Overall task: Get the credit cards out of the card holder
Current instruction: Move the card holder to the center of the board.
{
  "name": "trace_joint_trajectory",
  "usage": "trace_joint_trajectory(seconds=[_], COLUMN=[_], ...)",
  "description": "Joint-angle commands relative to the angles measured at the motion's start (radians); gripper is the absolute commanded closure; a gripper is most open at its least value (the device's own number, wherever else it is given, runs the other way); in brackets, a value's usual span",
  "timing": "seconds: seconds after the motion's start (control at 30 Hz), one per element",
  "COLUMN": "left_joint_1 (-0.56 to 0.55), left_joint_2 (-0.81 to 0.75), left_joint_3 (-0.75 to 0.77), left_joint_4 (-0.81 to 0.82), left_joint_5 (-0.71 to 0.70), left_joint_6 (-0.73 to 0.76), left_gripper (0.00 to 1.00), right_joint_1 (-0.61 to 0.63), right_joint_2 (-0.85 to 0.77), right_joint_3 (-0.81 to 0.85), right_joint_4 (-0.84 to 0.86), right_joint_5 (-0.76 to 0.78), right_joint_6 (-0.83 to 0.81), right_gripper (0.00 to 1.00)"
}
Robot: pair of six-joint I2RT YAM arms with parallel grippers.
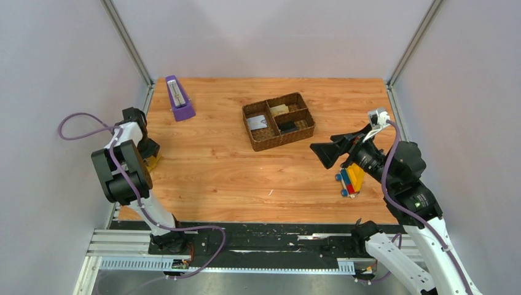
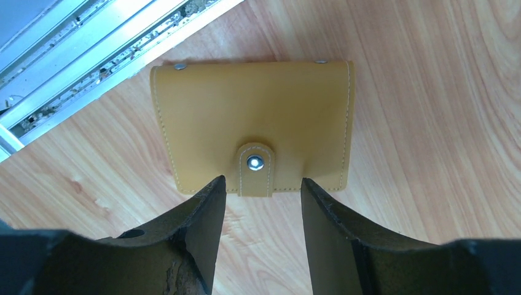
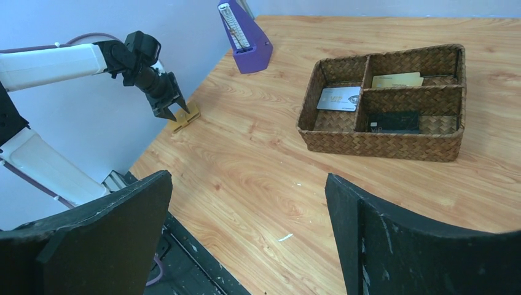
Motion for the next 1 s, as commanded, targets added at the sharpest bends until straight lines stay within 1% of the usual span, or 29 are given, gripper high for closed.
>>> trace_joint_trajectory(seconds=[0.0,0.13,0.3,0.33,0.37,0.4,0.43,0.47,0.5,0.53,0.6,0.7,0.77,0.83,0.97], left_joint_1=[0.005,0.005,0.005,0.004,0.003,0.001,0.000,-0.005,-0.005,-0.008,-0.011,-0.027,-0.042,-0.065,-0.147], left_joint_2=[0.049,0.073,0.078,0.071,0.067,0.055,0.049,0.036,0.029,0.016,-0.009,-0.058,-0.089,-0.126,-0.200], left_joint_3=[0.037,0.005,-0.032,-0.039,-0.052,-0.061,-0.077,-0.085,-0.105,-0.115,-0.151,-0.221,-0.253,-0.277,-0.322], left_joint_4=[-0.004,0.020,0.035,0.041,0.046,0.056,0.060,0.066,0.070,0.074,0.086,0.108,0.121,0.126,0.130], left_joint_5=[0.002,0.027,0.087,0.110,0.122,0.145,0.156,0.174,0.192,0.199,0.227,0.295,0.339,0.367,0.399], left_joint_6=[-0.004,-0.020,-0.023,-0.026,-0.027,-0.031,-0.031,-0.032,-0.033,-0.032,-0.033,-0.047,-0.058,-0.070,-0.102], left_gripper=[0.43,0.46,0.55,0.60,0.63,0.69,0.71,0.76,0.79,0.83,0.88,0.93,0.98,1.00,1.00], right_joint_1=[0.000,0.000,0.000,0.001,0.001,0.001,0.001,0.001,0.001,0.000,0.001,0.001,0.001,0.001,0.001], right_joint_2=[-0.018,-0.028,-0.029,-0.031,-0.031,-0.033,-0.035,-0.039,-0.041,-0.044,-0.048,-0.051,-0.050,-0.051,-0.054], right_joint_3=[-0.007,-0.019,-0.017,-0.016,-0.016,-0.018,-0.018,-0.018,-0.020,-0.021,-0.025,-0.031,-0.031,-0.031,-0.034], right_joint_4=[0.036,0.039,0.038,0.039,0.039,0.039,0.039,0.039,0.039,0.039,0.040,0.039,0.038,0.038,0.039], right_joint_5=[0.035,0.069,0.075,0.075,0.076,0.077,0.079,0.081,0.083,0.085,0.090,0.092,0.092,0.090,0.091], right_joint_6=[-0.036,-0.056,-0.065,-0.065,-0.064,-0.064,-0.062,-0.060,-0.057,-0.054,-0.049,-0.043,-0.042,-0.041,-0.036], right_gripper=[0.01,0.01,0.01,0.01,0.01,0.01,0.01,0.01,0.01,0.01,0.01,0.01,0.01,0.01,0.01])
